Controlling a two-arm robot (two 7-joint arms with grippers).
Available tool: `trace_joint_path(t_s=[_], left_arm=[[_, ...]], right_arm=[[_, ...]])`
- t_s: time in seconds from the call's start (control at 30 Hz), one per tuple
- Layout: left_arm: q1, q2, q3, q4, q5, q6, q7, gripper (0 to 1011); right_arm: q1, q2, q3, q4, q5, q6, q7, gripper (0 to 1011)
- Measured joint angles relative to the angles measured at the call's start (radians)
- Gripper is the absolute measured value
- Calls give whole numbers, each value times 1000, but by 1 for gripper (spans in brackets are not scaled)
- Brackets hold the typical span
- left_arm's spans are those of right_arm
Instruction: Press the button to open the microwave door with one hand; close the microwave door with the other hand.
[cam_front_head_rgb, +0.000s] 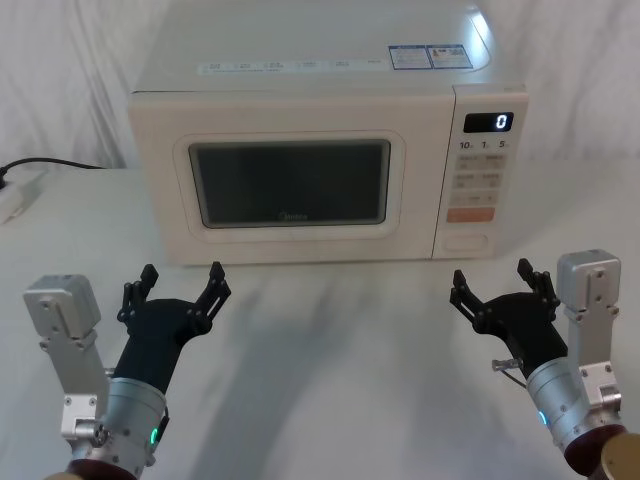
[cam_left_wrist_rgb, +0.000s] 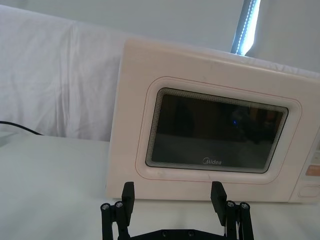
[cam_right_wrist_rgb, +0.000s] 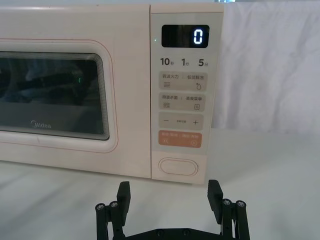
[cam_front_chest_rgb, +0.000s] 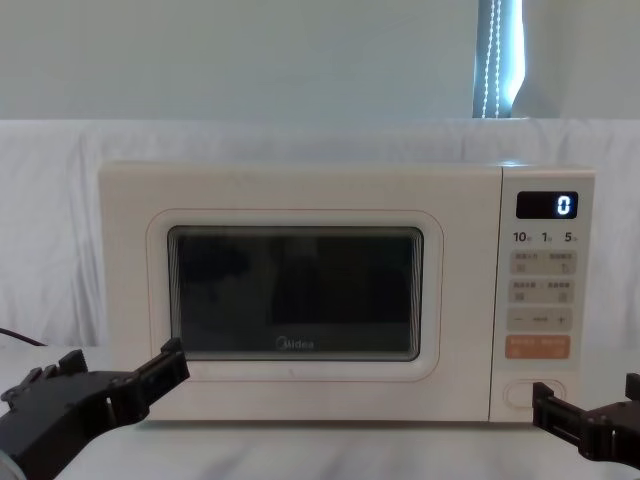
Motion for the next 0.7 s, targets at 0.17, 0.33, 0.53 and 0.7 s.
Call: trace_joint_path(t_s=[0.17, 0.33, 0.53, 0.7], left_arm=[[0, 0, 0, 0, 0, 0, 0, 1001], [0, 0, 0, 0, 0, 0, 0, 1001], [0, 0, 0, 0, 0, 0, 0, 1001], [0, 0, 0, 0, 0, 0, 0, 1001]], right_arm=[[0, 0, 0, 0, 0, 0, 0, 1002], [0, 0, 0, 0, 0, 0, 0, 1002], [0, 0, 0, 0, 0, 0, 0, 1002], [0, 0, 0, 0, 0, 0, 0, 1002]])
